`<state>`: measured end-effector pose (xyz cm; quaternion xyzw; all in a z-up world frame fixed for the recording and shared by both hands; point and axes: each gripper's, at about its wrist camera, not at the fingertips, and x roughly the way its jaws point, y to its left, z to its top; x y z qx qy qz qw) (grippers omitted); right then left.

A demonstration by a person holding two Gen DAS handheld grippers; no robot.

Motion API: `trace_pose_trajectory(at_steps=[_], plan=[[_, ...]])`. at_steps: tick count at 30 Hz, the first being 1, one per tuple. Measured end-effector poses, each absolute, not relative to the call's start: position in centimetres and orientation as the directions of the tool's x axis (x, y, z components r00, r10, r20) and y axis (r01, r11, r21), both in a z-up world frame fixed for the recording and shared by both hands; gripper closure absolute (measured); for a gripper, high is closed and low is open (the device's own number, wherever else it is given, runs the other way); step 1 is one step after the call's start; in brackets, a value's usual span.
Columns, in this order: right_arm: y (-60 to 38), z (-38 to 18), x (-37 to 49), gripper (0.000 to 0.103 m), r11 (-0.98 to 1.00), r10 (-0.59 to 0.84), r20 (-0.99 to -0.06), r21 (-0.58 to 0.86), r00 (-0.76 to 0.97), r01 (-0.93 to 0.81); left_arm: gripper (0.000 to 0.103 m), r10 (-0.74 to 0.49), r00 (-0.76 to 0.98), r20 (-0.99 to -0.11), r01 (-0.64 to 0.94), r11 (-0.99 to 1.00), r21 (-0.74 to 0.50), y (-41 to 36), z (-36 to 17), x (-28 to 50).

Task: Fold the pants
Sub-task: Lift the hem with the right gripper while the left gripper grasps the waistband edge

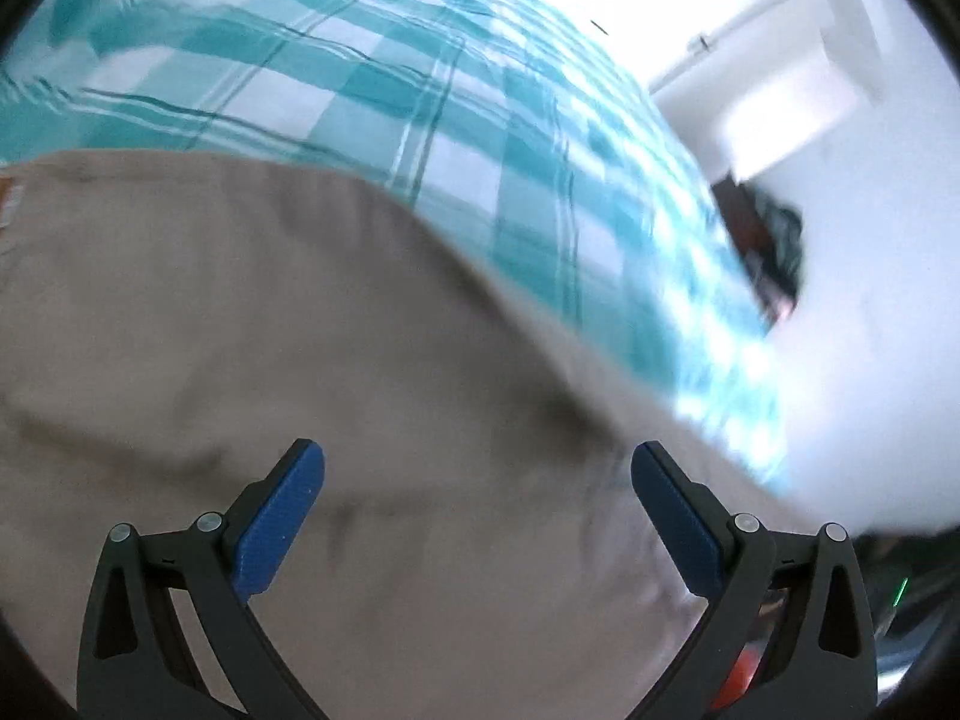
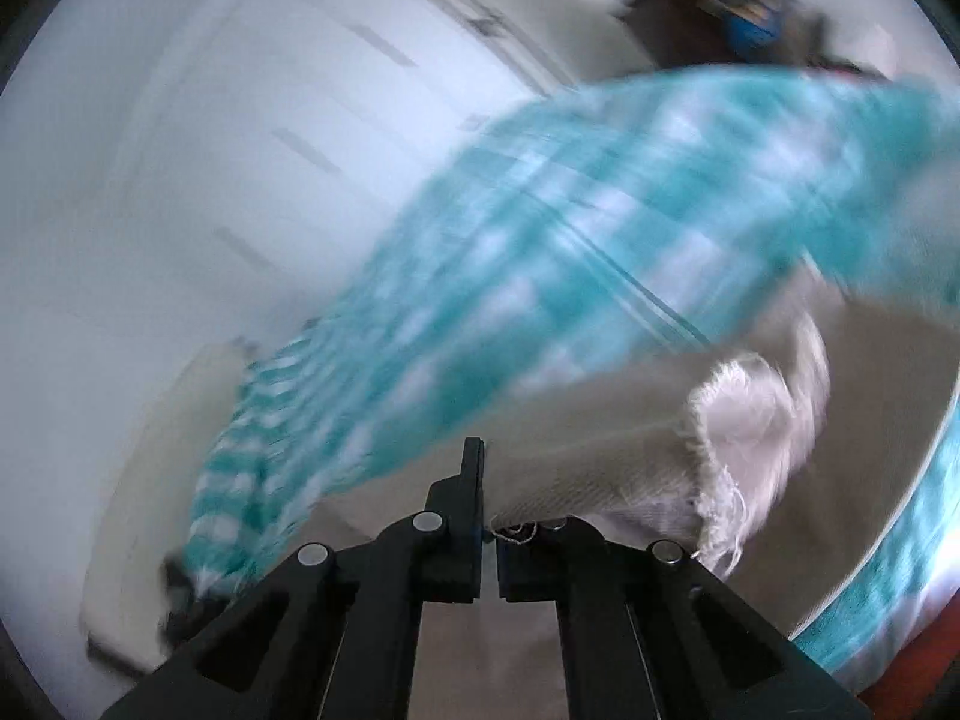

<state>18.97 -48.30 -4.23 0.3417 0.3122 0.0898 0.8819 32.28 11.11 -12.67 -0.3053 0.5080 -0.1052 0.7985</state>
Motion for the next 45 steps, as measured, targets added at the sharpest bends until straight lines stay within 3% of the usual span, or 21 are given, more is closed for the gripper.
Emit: trace_pose_trajectory(at_steps=[4, 12, 15, 17, 18, 20, 24, 27, 29, 31, 32, 34, 37, 41, 43, 45], plan=[[-46.8, -0.1, 16.4, 0.100, 0.772, 0.419, -0.425, 0.632, 0.803, -0.068, 0.001, -0.483, 0.414, -0.771, -0.242, 0.758, -0.605, 11.4, -14.5, 36.5], [-46.8, 1.6, 9.8, 0.100, 0.805, 0.462, -0.397, 0.564, 0.793, -0.186, 0.002, -0.471, 0.375, -0.798, -0.193, 0.803, -0.564, 10.7, -14.8, 35.8], [-47.6, 1.4, 8.3, 0.100, 0.798, 0.484, -0.402, 0.567, 0.777, -0.203, 0.011, -0.465, 0.373, -0.803, -0.210, 0.801, -0.561, 11.4, -15.6, 34.8], [-48.2, 1.2, 7.8, 0.100, 0.804, 0.483, -0.420, 0.560, 0.768, -0.199, 0.046, -0.486, 0.368, -0.793, -0.239, 0.775, -0.586, 12.2, -15.9, 34.2], [-48.4, 1.1, 7.6, 0.100, 0.808, 0.478, -0.432, 0.557, 0.765, -0.191, 0.056, -0.501, 0.369, -0.783, -0.254, 0.756, -0.603, 12.6, -16.0, 33.6], [-49.0, 0.4, 7.4, 0.100, 0.815, 0.461, -0.460, 0.557, 0.759, -0.158, 0.095, -0.519, 0.378, -0.767, -0.288, 0.721, -0.630, 13.3, -16.4, 32.4], [-51.1, -2.9, 10.6, 0.100, 0.823, 0.414, -0.592, 0.569, 0.692, -0.006, 0.099, -0.541, 0.377, -0.752, -0.358, 0.664, -0.657, 14.1, -16.3, 31.8], [-52.7, -4.3, 17.4, 0.100, 0.835, 0.390, -0.657, 0.547, 0.645, 0.053, 0.099, -0.560, 0.486, -0.671, -0.289, 0.622, -0.728, 13.9, -11.0, 31.1], [-52.5, -1.0, 20.8, 0.100, 0.823, 0.423, -0.575, 0.568, 0.700, -0.030, 0.098, -0.514, 0.590, -0.622, -0.169, 0.675, -0.718, 13.9, -4.8, 28.8], [-52.0, 5.0, 22.3, 0.100, 0.789, 0.497, -0.401, 0.577, 0.769, -0.210, 0.094, -0.465, 0.674, -0.574, -0.069, 0.734, -0.676, 14.5, -0.5, 25.1], [-51.8, 7.6, 22.2, 0.100, 0.779, 0.530, -0.330, 0.554, 0.781, -0.294, 0.093, -0.459, 0.690, -0.560, -0.047, 0.743, -0.667, 14.8, 0.2, 23.7], [-51.8, 10.0, 21.7, 0.100, 0.758, 0.585, -0.286, 0.525, 0.759, -0.387, 0.092, -0.445, 0.696, -0.564, -0.047, 0.755, -0.654, 15.7, -0.3, 20.0], [-52.6, 6.5, 21.8, 0.099, 0.770, 0.595, -0.420, 0.541, 0.685, -0.338, 0.083, -0.468, 0.562, -0.682, -0.193, 0.728, -0.658, 15.6, -8.8, 15.4], [-55.6, -6.8, 21.4, 0.099, 0.836, 0.467, -0.702, 0.549, 0.538, -0.010, 0.085, -0.500, 0.373, -0.781, -0.326, 0.718, -0.615, 13.4, -18.0, 12.6], [-56.4, -12.3, 20.9, 0.099, 0.876, 0.385, -0.805, 0.473, 0.451, 0.097, 0.086, -0.496, 0.379, -0.782, -0.338, 0.712, -0.615, 12.9, -18.6, 12.0], [-56.6, -14.2, 20.2, 0.099, 0.884, 0.357, -0.829, 0.449, 0.430, 0.133, 0.088, -0.477, 0.384, -0.790, -0.317, 0.736, -0.598, 12.6, -17.5, 12.2]])
